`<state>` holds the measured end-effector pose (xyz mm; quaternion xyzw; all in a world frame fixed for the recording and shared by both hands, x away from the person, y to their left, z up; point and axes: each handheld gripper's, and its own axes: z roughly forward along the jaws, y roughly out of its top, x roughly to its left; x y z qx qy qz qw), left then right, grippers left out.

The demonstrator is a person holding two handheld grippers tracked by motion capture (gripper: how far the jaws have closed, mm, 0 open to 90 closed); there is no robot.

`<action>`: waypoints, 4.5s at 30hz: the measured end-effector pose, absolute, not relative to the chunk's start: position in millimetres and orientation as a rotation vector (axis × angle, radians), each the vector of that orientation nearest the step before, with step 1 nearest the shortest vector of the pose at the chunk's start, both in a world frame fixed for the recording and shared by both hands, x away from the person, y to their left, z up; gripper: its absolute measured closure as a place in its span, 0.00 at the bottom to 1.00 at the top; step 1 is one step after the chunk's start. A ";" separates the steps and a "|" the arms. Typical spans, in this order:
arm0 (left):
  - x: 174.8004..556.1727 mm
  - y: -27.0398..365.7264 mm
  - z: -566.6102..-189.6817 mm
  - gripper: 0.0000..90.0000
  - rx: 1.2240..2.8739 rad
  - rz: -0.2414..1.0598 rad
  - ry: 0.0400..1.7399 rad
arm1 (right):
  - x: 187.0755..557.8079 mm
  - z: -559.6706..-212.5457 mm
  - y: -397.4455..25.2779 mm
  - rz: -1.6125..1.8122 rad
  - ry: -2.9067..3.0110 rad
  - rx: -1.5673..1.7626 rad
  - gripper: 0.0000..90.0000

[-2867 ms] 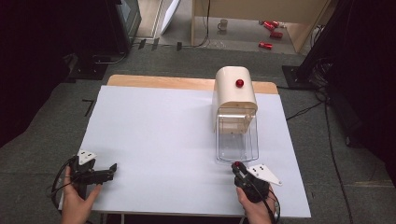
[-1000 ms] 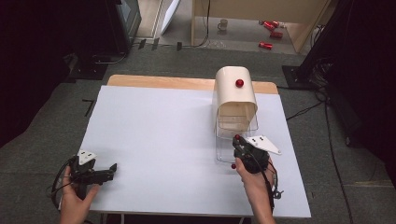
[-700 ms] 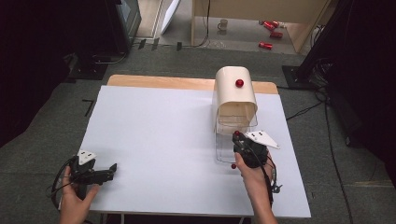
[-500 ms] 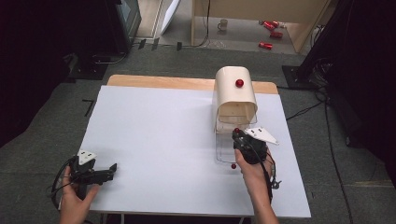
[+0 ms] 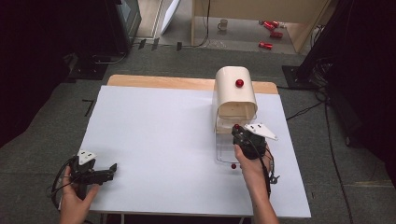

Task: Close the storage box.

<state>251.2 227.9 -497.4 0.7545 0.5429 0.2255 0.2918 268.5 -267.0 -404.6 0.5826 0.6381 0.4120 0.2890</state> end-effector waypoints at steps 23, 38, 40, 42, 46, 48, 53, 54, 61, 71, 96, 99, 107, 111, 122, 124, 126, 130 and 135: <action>251.2 227.9 -497.4 0.00 2.011 0.601 1.447 | 285.2 -403.9 -266.6 1.081 1.697 1.562 0.84; 251.2 227.9 -497.4 0.00 2.011 0.601 1.447 | 291.4 -404.1 -267.4 1.092 1.717 1.568 0.73; 251.2 227.9 -497.4 0.00 2.011 0.601 1.447 | 290.4 -405.6 -265.7 1.128 1.737 1.548 0.55; 251.2 227.9 -497.4 0.00 2.012 0.601 1.447 | 289.9 -405.7 -265.3 1.131 1.741 1.544 0.51; 251.2 228.0 -497.3 0.00 2.012 0.601 1.446 | 284.6 -405.0 -263.7 1.112 1.746 1.520 0.22; 251.1 227.8 -497.4 0.00 2.009 0.602 1.447 | 277.1 -405.3 -261.7 1.053 1.749 1.486 0.06; 251.2 227.9 -497.4 0.00 2.011 0.601 1.447 | 265.2 -407.8 -267.4 1.064 1.771 1.493 0.00; 251.3 227.9 -497.4 0.00 2.011 0.600 1.447 | 259.2 -409.7 -271.9 1.053 1.772 1.495 0.00; 251.4 227.9 -497.4 0.00 2.011 0.600 1.447 | 234.4 -418.9 -290.1 1.030 1.774 1.517 0.00; 251.3 227.9 -497.4 0.00 2.011 0.600 1.447 | 202.2 -442.0 -315.5 1.010 1.761 1.561 0.00; 251.4 227.9 -497.4 0.00 2.011 0.600 1.448 | 179.4 -493.3 -319.0 0.996 1.846 1.664 0.00; 251.4 227.9 -497.4 0.00 2.011 0.600 1.447 | 181.1 -496.3 -311.5 0.972 1.877 1.659 0.00; 251.4 227.9 -497.4 0.00 2.010 0.600 1.448 | 183.3 -499.6 -299.1 0.911 1.894 1.639 0.26; 251.4 227.9 -497.4 0.00 2.011 0.600 1.448 | 181.7 -498.9 -295.6 0.948 1.901 1.617 0.42; 251.4 227.9 -497.4 0.00 2.011 0.599 1.448 | 184.5 -496.1 -278.6 1.064 1.896 1.624 0.76; 251.5 227.9 -497.4 0.00 2.011 0.600 1.448 | 185.7 -495.4 -277.6 1.076 1.877 1.634 0.79; 251.5 227.9 -497.4 0.00 2.011 0.600 1.447 | 186.0 -495.1 -277.1 1.084 1.872 1.639 0.80; 251.5 227.9 -497.4 0.00 2.011 0.599 1.448 | 186.0 -495.1 -272.6 1.067 1.852 1.615 0.84; 251.5 227.9 -497.4 0.00 2.011 0.599 1.448 | 186.3 -494.2 -272.6 1.069 1.840 1.621 0.84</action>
